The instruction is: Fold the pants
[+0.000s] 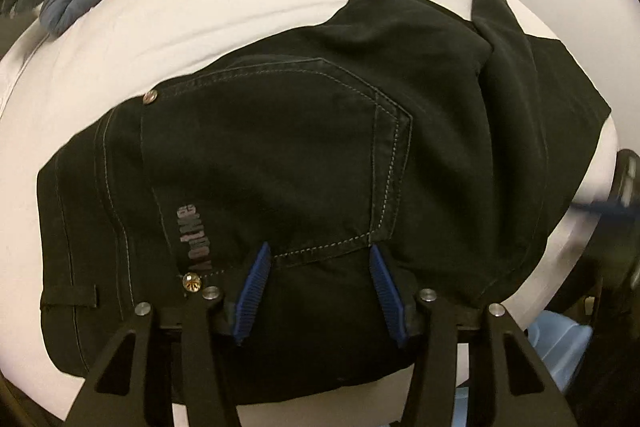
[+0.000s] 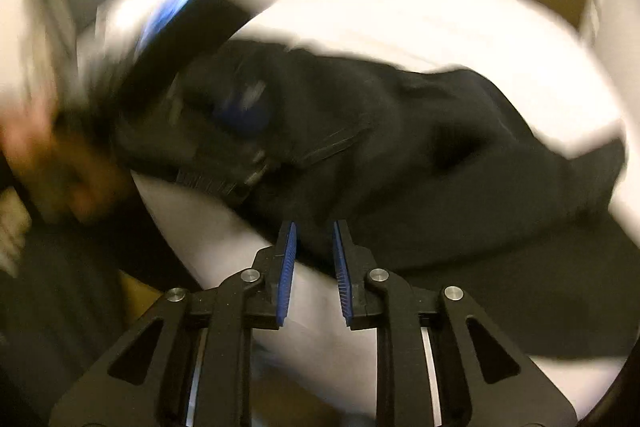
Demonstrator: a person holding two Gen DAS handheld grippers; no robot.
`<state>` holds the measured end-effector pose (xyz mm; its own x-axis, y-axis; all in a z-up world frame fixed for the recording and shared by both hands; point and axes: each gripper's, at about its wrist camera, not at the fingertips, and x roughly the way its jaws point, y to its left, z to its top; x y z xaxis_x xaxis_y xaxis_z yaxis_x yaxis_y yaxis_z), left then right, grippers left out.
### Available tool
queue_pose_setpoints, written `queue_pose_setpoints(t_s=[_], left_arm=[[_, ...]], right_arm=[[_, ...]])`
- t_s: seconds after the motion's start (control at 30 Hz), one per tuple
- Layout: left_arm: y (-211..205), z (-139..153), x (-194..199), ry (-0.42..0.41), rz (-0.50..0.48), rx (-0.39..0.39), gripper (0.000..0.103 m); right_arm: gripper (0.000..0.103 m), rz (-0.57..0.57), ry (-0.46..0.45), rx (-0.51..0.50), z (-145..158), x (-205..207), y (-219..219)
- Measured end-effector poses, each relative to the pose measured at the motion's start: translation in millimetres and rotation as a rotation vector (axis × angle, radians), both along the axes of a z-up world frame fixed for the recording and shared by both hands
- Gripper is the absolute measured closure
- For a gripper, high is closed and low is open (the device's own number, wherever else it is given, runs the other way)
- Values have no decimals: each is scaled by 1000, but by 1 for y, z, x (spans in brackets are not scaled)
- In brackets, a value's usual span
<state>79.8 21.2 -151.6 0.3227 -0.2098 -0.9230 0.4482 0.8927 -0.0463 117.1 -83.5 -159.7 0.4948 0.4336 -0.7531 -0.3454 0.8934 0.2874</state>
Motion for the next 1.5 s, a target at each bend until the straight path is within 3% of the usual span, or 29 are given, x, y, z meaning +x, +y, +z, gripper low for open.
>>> queue_pose_setpoints(t_s=[0.07, 0.1, 0.13, 0.2, 0.27, 0.37, 0.43, 0.47, 0.53, 0.8, 0.97, 1.13, 1.33, 1.5], left_arm=[[-3, 0, 1, 6, 8, 9, 50], [-4, 0, 1, 8, 11, 13, 49], [-4, 0, 2, 13, 19, 12, 49], [-6, -1, 5, 19, 35, 4, 49], [-2, -1, 6, 22, 50, -12, 49], [6, -1, 7, 32, 75, -35, 49], [9, -2, 8, 37, 82, -35, 48], [13, -2, 11, 40, 83, -33, 48], [14, -2, 13, 46, 83, -31, 48], [7, -3, 17, 55, 85, -30, 48], [7, -4, 18, 54, 85, -31, 48], [9, -5, 17, 53, 82, -31, 48], [9, -4, 17, 53, 83, -29, 48], [8, -3, 17, 54, 83, -26, 48]], right_arm=[[82, -168, 42, 191, 5, 25, -72], [71, -245, 58, 264, 5, 38, -108], [47, -329, 71, 314, 5, 49, -142], [30, -504, 52, 429, 3, 68, -213], [30, -610, 17, 549, 1, 86, -274], [33, -686, 39, 678, -12, 115, -327], [45, -720, 76, 726, -24, 133, -346], [46, -731, 104, 751, -33, 146, -356], [54, -768, 152, 773, -47, 160, -365], [62, -806, 245, 852, -88, 190, -376], [62, -813, 278, 865, -99, 196, -362], [62, -848, 277, 940, -114, 185, -363], [64, -862, 332, 923, -125, 191, -357], [62, -858, 333, 997, -130, 195, -352]])
